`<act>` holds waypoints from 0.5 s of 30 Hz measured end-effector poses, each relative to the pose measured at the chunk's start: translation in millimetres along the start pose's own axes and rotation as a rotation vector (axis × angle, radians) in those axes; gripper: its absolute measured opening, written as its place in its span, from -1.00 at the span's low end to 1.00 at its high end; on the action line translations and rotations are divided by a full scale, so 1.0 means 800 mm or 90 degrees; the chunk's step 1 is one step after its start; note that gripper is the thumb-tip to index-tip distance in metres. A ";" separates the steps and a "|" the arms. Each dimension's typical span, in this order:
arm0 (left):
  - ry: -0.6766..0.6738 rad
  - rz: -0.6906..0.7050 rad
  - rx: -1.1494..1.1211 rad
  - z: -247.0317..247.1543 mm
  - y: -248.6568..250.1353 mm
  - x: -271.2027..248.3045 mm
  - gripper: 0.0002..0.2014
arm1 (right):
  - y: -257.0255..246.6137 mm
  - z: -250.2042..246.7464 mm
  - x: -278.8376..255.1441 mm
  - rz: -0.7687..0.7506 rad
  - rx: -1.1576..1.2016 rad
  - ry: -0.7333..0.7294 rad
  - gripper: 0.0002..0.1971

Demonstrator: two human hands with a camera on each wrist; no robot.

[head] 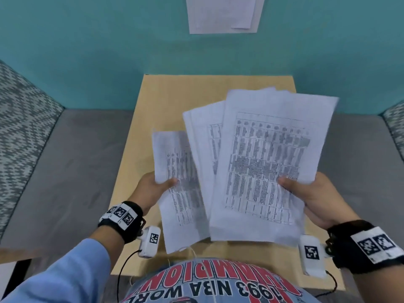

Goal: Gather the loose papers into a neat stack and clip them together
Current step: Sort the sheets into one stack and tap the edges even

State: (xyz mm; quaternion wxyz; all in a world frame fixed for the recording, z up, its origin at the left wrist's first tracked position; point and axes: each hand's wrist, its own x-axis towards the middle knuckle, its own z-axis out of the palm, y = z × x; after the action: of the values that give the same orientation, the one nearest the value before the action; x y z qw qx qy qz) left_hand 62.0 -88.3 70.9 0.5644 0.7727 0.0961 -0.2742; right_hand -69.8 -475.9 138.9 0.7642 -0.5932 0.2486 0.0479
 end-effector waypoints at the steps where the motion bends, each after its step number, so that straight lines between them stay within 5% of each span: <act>1: -0.020 0.015 -0.035 0.007 0.010 -0.004 -0.59 | 0.001 0.007 0.003 0.002 -0.006 -0.008 -0.49; 5: -0.099 0.043 -0.159 0.022 0.047 -0.019 -0.53 | 0.025 0.033 0.022 0.022 -0.045 0.019 -0.47; 10: -0.138 0.093 -0.142 0.015 0.057 -0.022 0.07 | 0.027 0.060 0.028 0.065 0.012 -0.032 -0.49; 12: -0.130 0.107 -0.112 0.014 0.060 -0.024 0.04 | 0.025 0.066 0.029 0.095 0.015 -0.077 -0.51; 15: -0.096 0.120 -0.073 0.018 0.068 -0.030 -0.36 | 0.020 0.076 0.031 0.064 -0.064 -0.097 -0.54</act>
State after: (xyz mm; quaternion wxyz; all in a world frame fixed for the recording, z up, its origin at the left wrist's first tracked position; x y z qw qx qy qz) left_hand 62.6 -116.8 125.0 0.6362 0.7222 -0.0040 -0.2715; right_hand -34.6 -420.5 124.4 0.7469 -0.6122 0.2164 0.1432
